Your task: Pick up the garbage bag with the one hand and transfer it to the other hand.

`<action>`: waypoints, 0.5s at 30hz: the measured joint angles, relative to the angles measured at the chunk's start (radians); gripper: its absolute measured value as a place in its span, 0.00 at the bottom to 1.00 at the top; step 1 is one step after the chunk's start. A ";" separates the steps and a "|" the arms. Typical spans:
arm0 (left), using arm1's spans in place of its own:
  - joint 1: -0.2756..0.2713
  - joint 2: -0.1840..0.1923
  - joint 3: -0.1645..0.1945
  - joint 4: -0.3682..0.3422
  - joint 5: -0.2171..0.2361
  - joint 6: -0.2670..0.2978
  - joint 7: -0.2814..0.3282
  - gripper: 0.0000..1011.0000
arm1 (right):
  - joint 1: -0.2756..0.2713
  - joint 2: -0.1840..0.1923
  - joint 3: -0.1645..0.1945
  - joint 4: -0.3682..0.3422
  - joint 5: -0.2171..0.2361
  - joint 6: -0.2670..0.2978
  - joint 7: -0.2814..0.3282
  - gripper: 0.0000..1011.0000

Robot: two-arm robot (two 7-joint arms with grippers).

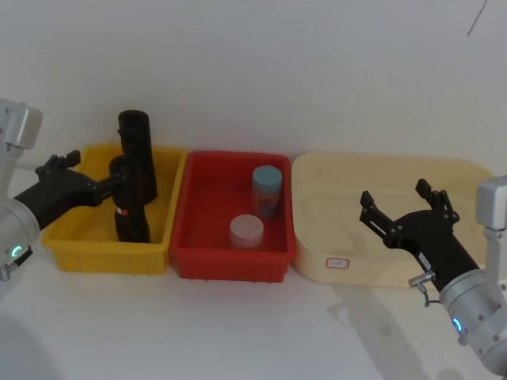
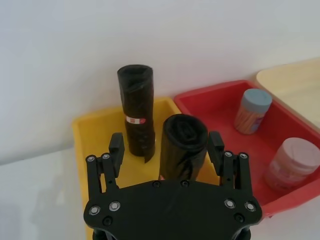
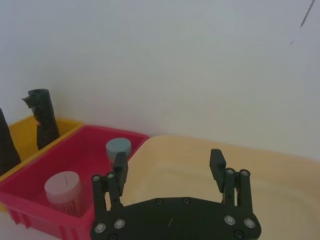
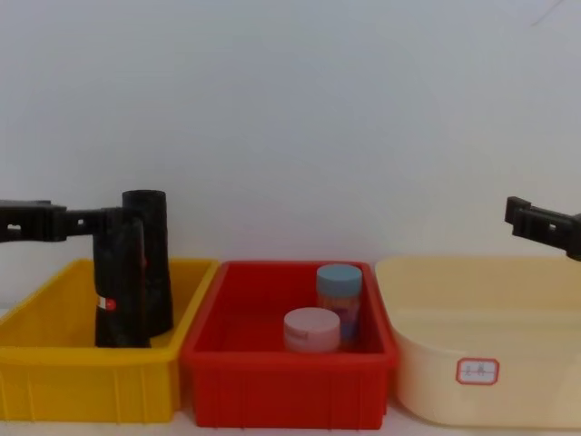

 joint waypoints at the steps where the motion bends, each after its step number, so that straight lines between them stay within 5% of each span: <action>1: -0.001 -0.001 0.000 0.004 0.001 -0.001 0.000 0.99 | 0.000 0.000 0.000 0.000 0.000 0.000 0.000 0.99; 15: -0.062 -0.046 0.031 0.103 0.019 -0.022 -0.024 0.99 | 0.000 0.000 0.000 0.000 0.000 0.000 0.000 0.99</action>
